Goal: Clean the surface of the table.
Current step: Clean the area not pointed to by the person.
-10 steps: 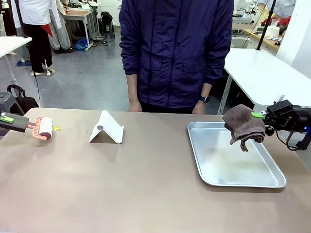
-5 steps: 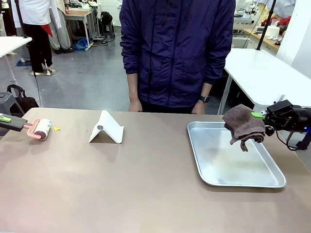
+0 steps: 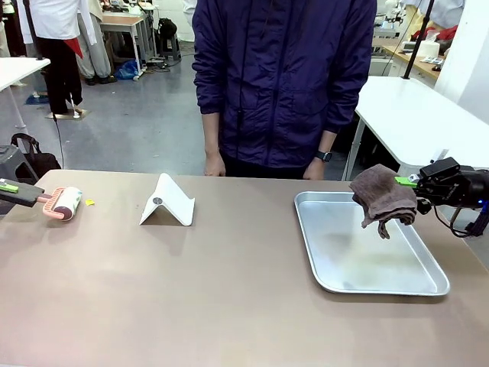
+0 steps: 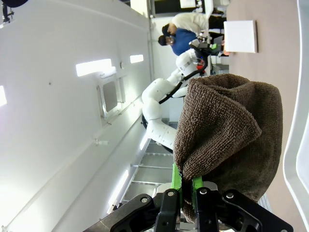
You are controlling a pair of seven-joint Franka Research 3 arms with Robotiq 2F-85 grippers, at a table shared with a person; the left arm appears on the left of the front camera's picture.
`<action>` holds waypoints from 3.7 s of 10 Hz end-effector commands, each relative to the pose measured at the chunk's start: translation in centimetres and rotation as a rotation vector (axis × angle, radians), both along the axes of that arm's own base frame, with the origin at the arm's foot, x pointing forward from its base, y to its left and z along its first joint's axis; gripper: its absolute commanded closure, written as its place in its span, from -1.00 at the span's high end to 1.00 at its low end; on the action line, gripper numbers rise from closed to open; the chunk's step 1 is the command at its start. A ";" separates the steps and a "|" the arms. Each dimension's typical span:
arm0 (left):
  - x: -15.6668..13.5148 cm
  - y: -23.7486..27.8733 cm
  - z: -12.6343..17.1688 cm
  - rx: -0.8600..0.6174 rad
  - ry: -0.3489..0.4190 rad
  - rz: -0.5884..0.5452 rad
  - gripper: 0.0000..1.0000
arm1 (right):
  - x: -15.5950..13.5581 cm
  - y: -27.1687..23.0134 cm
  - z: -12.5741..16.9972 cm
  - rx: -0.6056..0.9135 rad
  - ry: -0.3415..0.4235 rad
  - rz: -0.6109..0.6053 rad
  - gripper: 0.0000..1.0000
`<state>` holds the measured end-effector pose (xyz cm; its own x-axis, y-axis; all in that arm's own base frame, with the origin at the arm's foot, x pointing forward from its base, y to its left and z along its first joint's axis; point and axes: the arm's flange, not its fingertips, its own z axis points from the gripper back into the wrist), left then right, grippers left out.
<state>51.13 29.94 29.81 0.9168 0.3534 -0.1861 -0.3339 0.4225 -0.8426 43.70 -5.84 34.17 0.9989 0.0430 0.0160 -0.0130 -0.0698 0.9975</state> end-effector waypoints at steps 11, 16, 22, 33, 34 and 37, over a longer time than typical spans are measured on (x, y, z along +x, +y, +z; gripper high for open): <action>-1.1 -10.1 0.2 0.141 -0.080 -0.158 -0.56 | -0.1 0.2 0.2 -0.012 -0.016 -0.002 -0.81; -3.8 -12.5 5.3 -0.049 -0.256 -0.170 -0.56 | -0.1 0.2 0.2 -0.012 -0.016 -0.002 -0.81; -17.9 -6.6 11.7 -0.239 -0.295 -0.250 -0.56 | -0.1 0.2 0.2 -0.012 -0.016 -0.002 -0.81; -23.7 -3.7 12.5 -0.245 -0.294 -0.277 -0.56 | -0.1 0.2 0.2 -0.012 -0.016 -0.002 -0.81; -23.7 -3.7 12.5 -0.245 -0.294 -0.277 -0.56 | -0.1 0.2 0.2 -0.012 -0.016 -0.002 -0.81; -23.7 -3.7 12.5 -0.245 -0.294 -0.277 -0.56 | -0.1 0.2 0.2 -0.012 -0.016 -0.002 -0.81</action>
